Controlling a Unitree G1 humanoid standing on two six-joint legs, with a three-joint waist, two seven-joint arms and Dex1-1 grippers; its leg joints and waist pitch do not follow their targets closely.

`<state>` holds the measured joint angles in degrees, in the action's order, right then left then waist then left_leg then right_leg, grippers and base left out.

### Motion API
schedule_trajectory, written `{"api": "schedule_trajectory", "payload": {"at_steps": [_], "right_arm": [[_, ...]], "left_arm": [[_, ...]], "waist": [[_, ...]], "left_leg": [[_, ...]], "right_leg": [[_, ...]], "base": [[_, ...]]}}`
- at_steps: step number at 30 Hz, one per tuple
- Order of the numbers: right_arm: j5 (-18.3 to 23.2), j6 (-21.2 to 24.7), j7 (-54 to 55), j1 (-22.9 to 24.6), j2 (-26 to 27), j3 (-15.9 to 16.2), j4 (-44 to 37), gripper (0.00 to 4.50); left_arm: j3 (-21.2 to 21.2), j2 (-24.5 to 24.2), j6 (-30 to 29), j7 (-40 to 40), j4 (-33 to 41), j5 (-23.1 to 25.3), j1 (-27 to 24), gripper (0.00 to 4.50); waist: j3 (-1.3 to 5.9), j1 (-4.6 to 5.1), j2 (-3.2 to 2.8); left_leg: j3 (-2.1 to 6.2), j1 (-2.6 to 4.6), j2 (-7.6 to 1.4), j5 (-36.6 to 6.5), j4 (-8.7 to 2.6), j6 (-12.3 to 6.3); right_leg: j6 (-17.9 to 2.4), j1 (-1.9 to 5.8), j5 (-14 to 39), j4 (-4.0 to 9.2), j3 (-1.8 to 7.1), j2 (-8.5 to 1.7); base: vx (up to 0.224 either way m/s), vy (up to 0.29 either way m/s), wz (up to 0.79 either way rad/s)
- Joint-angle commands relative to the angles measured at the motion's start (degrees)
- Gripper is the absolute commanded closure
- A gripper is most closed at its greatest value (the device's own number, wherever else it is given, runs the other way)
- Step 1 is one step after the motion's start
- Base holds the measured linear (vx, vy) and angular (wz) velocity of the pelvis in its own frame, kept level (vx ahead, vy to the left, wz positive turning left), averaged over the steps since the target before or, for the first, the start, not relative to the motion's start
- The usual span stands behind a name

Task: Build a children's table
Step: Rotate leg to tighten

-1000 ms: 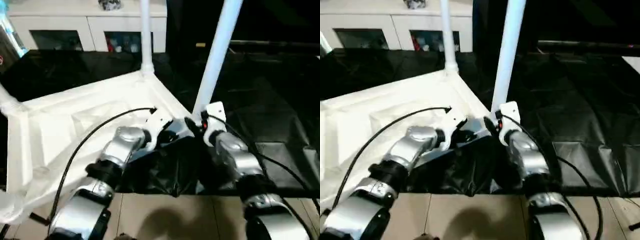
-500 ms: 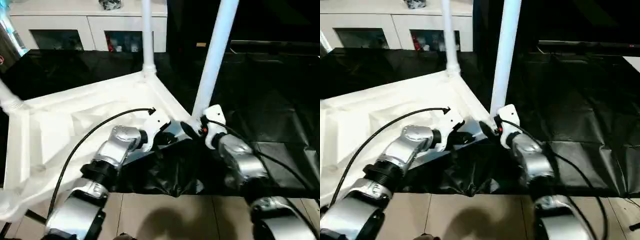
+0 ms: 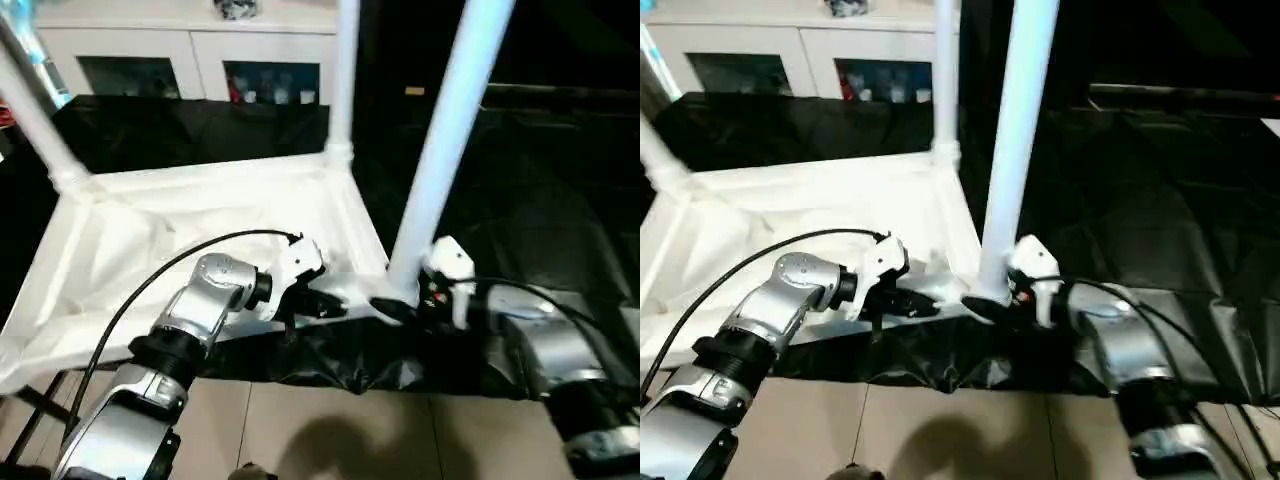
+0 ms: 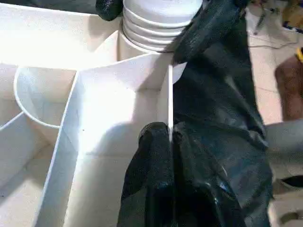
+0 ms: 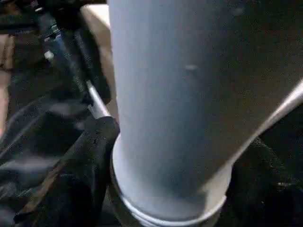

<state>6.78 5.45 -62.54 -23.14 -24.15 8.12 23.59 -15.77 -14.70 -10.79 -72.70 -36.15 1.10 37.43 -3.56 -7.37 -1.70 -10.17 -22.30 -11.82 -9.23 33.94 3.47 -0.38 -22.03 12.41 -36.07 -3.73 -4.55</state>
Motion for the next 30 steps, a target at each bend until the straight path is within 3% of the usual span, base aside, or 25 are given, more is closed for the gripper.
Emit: {"api": "schedule_trajectory", "payload": {"at_steps": [1, 6, 9, 14, 17, 20, 21, 24, 25, 28, 30], "right_arm": [[0.67, 0.33, -4.01, 0.89, 0.37, 3.67, -2.49, 1.47], [0.03, 0.65, -2.85, 1.03, 0.37, 3.59, -2.88, 1.7], [-0.45, 2.08, 3.06, 0.5, 3.16, 2.28, -1.96, 1.74], [-3.09, 3.38, 20.0, -1.86, 10.18, -1.5, 4.03, 1.75], [-2.65, 4.61, 32.3, -4.22, 15.81, -5.21, 8.94, 1.75], [-2.68, 4.71, 39.72, -6.02, 18.91, -7.17, 12.16, 1.76], [-3.13, 4.18, 44.35, -7.53, 20.88, -8.26, 14.71, 1.76], [-5.58, 0.26, 47.58, -9.69, 22.16, -7.3, 18.41, 1.76], [-4.64, -0.68, 46.31, -10.49, 22.45, -8.13, 19.27, 1.76], [-2.92, -1.17, 43.84, -11.06, 22.32, -9.44, 19.08, 1.06], [-2.09, -0.78, 41.76, -11.23, 21.7, -9.59, 18.49, 1.03]], "left_arm": [[0.18, 1.14, 1.66, -1.25, 3.5, -3.03, 1.13, 4.5], [0.22, 1.17, 2.05, -0.93, 3.2, -2.69, 1.05, 4.5], [1.41, 2.57, 1.89, 3.44, 1.76, -1.95, 1.8, 4.5], [2.97, 5.37, 0.68, 11.53, 0.35, -1.12, 2.86, 4.5], [4.11, 8.15, -1.73, 18.82, -0.62, -0.26, 3.86, 4.5], [4.87, 10.03, -2.87, 23.57, -1.16, 0.05, 4.48, 4.5], [5.37, 11.35, -3.23, 26.59, -1.43, 0.33, 4.77, 4.5], [6.51, 13.24, -2.16, 31.22, -2.41, 0.49, 5.43, 4.5], [6.77, 13.71, -1.89, 31.8, -2.59, 0.19, 5.59, 4.5], [6.42, 13.78, -1.42, 31.09, -2.27, 0.15, 5.45, 4.5], [6.28, 13.61, -1.76, 29.89, -1.36, -0.14, 5.04, 4.5]], "waist": [[4.46, 0.11, 0.53], [4.43, 0.19, 0.42], [4.43, 0.33, 0.55], [4.18, 1.37, 0.69], [4.28, 2.02, 0.61], [4.42, 2.51, 0.42], [4.63, 2.32, 0.43], [4.7, 2.32, 0.46], [4.75, 2.17, 0.47], [4.76, 2.05, 0.39], [4.68, 2.07, 0.26]], "left_leg": [[0.34, 1.11, -1.67, -8.88, -3.44, -4.52], [0.37, 1.23, -1.67, -9.97, -3.53, -3.7], [0.42, 1.13, -1.56, -9.12, -3.55, -3.52], [0.5, 1.13, -1.33, -10.31, -3.89, -1.76], [0.49, 1.29, -1.38, -9.84, -3.92, -1.08], [0.47, 1.17, -1.24, -7.95, -3.82, -1.13], [0.38, 1.06, -1.14, -6.17, -3.55, -2.08], [0.3, 1.01, -0.97, -5.38, -3.42, -2.58], [0.23, 1.05, -0.98, -5.78, -3.35, -3.09], [0.33, 1.0, -1.13, -5.52, -3.36, -4.03], [0.35, 0.98, -1.12, -6.14, -3.38, -4.36]], "right_leg": [[-14.93, 2.59, 1.01, 3.93, 2.42, -3.73], [-14.84, 2.5, 3.01, 4.18, 2.4, -3.74], [-14.85, 2.51, 1.86, 4.0, 2.37, -3.68], [-13.93, 2.43, 6.08, 4.43, 2.39, -3.8], [-13.98, 2.31, 4.86, 4.31, 2.5, -3.74], [-14.38, 2.36, 2.08, 4.06, 2.51, -3.65], [-14.48, 2.64, -1.15, 3.81, 2.52, -3.63], [-14.67, 2.67, -3.15, 3.73, 2.42, -3.57], [-14.71, 2.8, -3.14, 3.78, 2.42, -3.65], [-14.49, 2.86, -4.09, 3.64, 2.4, -3.56], [-14.76, 2.86, -4.37, 3.64, 2.35, -3.57]], "base": [[0.0, 0.0, 0.0], [0.0, 0.0, 0.0], [0.0, 0.0, 0.0], [0.0, 0.0, 0.0], [0.0, 0.0, 0.0], [0.0, 0.0, 0.0], [0.0, 0.0, 0.0], [0.0, 0.0, 0.0], [0.0, 0.0, 0.0], [0.0, 0.0, 0.0], [0.0, 0.0, 0.0]]}}
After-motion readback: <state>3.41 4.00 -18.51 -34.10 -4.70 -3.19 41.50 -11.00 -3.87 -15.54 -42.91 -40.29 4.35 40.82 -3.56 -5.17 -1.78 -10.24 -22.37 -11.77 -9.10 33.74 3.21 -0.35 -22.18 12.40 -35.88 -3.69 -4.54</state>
